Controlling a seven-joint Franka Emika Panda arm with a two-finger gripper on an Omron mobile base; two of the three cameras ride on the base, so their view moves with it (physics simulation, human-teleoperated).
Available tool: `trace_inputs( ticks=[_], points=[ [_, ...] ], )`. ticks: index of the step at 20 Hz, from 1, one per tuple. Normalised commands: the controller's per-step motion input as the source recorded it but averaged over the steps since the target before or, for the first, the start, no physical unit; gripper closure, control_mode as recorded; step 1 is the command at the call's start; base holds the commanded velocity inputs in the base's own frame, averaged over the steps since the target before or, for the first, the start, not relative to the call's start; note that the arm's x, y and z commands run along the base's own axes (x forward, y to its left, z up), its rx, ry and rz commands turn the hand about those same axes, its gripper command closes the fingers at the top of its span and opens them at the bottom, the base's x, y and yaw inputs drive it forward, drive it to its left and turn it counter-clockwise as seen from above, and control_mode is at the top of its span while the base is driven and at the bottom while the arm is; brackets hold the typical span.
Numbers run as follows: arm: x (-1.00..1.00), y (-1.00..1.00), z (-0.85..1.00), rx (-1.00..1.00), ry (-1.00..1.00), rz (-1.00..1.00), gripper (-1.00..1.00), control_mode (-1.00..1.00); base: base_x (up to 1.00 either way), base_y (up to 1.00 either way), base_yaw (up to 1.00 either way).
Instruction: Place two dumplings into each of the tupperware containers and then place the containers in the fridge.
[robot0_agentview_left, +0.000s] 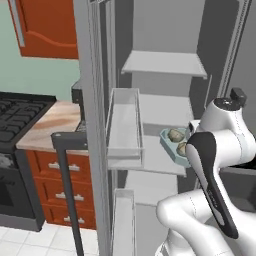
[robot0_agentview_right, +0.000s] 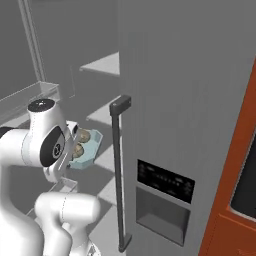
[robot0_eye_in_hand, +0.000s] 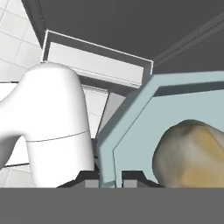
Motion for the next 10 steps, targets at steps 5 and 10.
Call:
trace_inputs(
  ticks=[5,10],
  points=[
    [0.0,0.0,0.0,0.0,0.0,0.0,1.0,1.0,0.33,0.01,-0.29],
    [0.0,0.0,0.0,0.0,0.0,0.0,1.0,1.0,0.21,0.03,-0.24]
  ],
)
